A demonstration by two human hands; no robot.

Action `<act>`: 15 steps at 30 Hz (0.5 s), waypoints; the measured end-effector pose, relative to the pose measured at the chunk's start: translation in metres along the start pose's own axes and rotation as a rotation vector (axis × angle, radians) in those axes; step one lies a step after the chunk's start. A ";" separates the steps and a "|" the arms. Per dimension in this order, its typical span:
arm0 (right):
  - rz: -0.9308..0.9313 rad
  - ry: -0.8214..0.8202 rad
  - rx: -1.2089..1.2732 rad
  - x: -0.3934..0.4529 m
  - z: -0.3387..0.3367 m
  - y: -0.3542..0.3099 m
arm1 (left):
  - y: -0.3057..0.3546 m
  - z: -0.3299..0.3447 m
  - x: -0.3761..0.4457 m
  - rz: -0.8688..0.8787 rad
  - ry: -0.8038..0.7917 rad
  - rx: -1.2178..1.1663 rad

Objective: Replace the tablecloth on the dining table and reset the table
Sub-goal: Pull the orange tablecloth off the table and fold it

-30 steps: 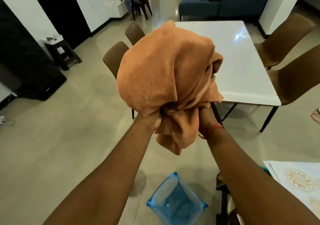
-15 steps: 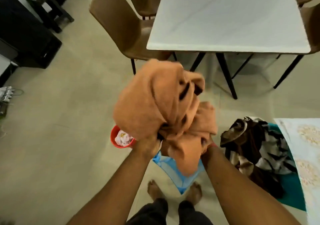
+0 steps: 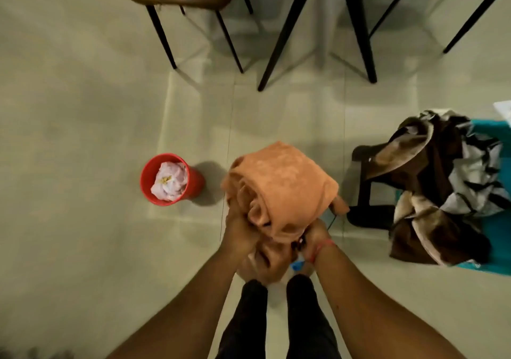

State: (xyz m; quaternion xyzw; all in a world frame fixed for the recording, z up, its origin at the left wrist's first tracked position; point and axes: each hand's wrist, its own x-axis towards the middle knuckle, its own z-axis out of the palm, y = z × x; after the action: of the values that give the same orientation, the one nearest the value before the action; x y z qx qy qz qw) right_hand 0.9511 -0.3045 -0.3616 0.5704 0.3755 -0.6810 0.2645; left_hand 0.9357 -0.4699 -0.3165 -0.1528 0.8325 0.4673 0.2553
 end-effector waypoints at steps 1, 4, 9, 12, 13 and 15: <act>-0.007 0.029 0.018 0.021 -0.003 0.009 | -0.008 0.008 0.013 0.016 0.001 0.075; -0.029 0.065 0.122 0.028 -0.002 0.012 | -0.024 0.026 0.035 0.029 -0.155 0.336; -0.197 0.244 0.032 0.053 -0.006 0.013 | -0.038 0.016 0.057 -0.028 -0.327 0.803; -0.324 0.395 -0.231 0.051 -0.017 0.018 | -0.050 0.005 0.065 0.134 -0.356 1.030; -0.361 0.415 -0.273 0.049 -0.020 0.020 | -0.051 0.004 0.066 0.177 -0.372 1.069; -0.373 0.402 -0.386 0.046 -0.021 0.027 | -0.050 0.008 0.064 0.219 -0.432 1.137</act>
State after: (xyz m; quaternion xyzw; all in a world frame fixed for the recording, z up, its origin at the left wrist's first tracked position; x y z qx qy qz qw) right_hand 0.9746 -0.3002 -0.4133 0.5542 0.6400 -0.5079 0.1590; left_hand 0.9104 -0.4897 -0.3916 0.1914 0.8917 -0.0059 0.4101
